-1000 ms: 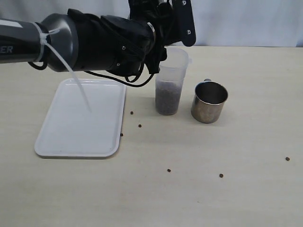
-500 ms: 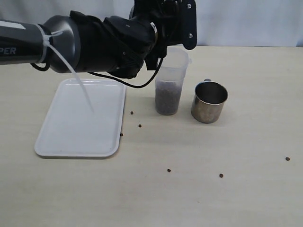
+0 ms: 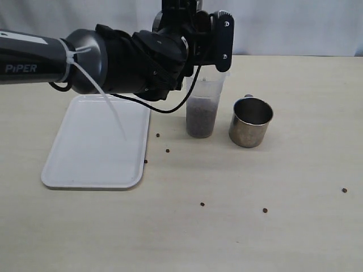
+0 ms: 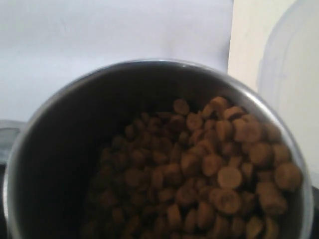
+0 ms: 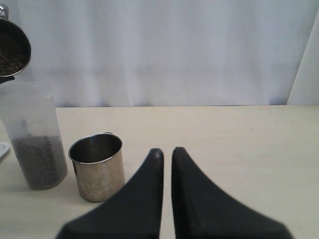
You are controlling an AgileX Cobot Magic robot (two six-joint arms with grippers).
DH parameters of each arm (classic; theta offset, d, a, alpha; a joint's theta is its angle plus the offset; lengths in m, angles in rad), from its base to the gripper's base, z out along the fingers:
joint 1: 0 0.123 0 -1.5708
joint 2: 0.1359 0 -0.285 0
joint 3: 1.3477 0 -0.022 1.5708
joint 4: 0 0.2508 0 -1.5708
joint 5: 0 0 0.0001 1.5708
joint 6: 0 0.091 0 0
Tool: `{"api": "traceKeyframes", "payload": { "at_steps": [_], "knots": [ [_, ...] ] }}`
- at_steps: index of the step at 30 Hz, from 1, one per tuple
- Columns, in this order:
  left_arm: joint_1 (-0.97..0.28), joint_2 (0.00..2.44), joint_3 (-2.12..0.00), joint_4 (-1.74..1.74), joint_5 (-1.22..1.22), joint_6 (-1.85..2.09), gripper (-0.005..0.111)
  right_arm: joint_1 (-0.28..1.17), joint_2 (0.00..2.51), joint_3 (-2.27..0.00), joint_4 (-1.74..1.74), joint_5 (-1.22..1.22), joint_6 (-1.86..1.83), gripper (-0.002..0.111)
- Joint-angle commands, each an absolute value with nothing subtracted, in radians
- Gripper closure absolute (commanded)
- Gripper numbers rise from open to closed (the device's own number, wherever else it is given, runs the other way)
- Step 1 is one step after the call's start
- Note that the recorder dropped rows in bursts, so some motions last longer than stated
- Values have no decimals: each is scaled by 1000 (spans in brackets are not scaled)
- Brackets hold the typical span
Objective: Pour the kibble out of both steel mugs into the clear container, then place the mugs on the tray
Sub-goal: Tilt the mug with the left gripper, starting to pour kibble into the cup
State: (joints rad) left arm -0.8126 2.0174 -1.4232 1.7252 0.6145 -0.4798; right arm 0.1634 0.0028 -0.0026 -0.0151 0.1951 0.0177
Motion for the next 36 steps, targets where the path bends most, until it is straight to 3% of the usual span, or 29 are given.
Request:
{"api": "traceKeyframes", "payload": {
  "at_steps": [1, 36],
  "knots": [
    [-814, 2007, -1432, 1744, 641, -444, 107, 166, 0, 0, -15, 186, 15, 104],
    [-832, 2016, -1462, 1744, 668, -293, 107, 166, 0, 0, -15, 186, 15, 104]
  ]
}}
